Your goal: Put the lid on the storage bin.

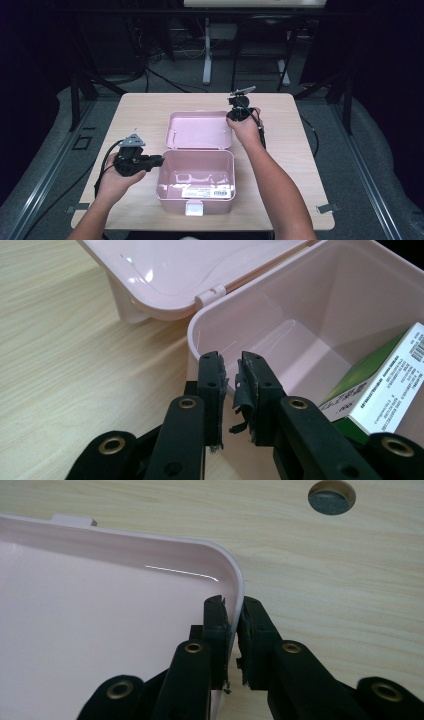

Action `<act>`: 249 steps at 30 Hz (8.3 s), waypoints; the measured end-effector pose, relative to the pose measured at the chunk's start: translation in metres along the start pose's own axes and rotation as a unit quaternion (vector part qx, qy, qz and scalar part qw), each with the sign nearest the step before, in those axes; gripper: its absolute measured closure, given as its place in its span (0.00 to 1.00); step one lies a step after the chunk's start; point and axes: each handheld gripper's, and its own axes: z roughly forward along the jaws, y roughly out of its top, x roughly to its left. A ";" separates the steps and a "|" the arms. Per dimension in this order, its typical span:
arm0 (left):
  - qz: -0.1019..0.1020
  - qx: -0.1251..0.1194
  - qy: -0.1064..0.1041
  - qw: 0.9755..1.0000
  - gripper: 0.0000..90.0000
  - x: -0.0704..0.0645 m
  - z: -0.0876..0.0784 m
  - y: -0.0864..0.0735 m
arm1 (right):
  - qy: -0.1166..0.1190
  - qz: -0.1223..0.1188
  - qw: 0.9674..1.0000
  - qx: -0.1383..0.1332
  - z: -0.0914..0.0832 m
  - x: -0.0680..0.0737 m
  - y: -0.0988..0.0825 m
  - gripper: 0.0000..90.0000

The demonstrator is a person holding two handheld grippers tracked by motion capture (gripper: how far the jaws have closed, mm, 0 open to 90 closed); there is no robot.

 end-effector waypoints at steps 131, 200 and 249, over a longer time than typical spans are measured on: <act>-0.015 -0.004 0.006 1.000 0.89 -0.001 0.000 -0.002 | 0.065 -0.143 0.970 -0.184 -0.169 0.027 -0.073 0.96; 0.041 -0.124 0.060 0.990 0.80 -0.040 -0.066 0.021 | 0.116 -0.150 0.958 -0.214 -0.182 0.024 -0.149 0.93; 0.053 -0.096 0.047 0.993 0.84 -0.061 -0.073 -0.008 | 0.086 -0.090 0.976 -0.176 -0.133 -0.015 -0.176 0.86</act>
